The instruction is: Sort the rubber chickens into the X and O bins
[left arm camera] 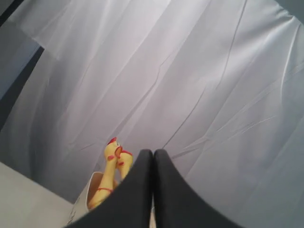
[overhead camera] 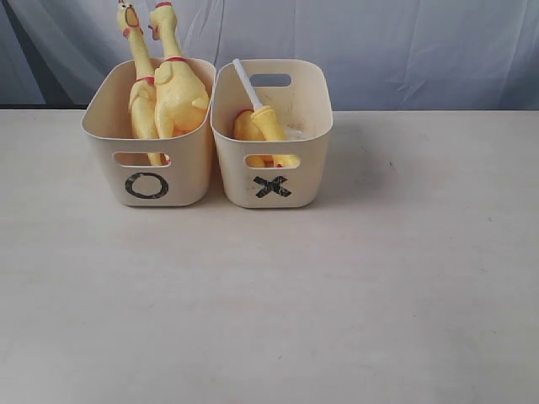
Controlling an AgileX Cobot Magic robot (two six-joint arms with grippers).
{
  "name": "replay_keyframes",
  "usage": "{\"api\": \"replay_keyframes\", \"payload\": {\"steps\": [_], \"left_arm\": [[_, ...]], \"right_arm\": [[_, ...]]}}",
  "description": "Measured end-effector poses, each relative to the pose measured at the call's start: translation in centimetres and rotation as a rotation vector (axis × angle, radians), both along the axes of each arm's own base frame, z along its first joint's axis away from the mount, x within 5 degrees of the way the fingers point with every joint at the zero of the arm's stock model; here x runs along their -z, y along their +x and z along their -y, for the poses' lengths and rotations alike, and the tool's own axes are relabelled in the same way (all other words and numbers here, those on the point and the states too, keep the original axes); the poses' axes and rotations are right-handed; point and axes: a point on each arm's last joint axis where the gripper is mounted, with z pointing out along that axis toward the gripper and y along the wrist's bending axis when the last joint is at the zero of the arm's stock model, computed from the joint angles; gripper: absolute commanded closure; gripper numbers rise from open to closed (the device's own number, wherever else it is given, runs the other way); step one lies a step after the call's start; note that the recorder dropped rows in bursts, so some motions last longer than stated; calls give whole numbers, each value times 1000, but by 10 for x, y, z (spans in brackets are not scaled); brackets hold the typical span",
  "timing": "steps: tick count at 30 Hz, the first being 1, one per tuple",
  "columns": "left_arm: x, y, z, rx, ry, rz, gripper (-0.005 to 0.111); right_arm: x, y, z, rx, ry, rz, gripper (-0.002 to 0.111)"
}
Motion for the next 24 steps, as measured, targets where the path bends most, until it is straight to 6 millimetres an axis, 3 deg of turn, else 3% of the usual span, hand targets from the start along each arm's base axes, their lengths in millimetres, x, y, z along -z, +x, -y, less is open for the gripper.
{"api": "replay_keyframes", "payload": {"steps": [7,15,24], "left_arm": [[42,11,1,-11,65,-70,106],[45,12,1,-13,84,-77,106],[66,14,-1,-18,87,-300,106]], "right_arm": [[29,5,0,0,-9,-83,108],[34,6,-1,-1,-14,-121,108],[51,4,-1,-9,-33,-301,108]]}}
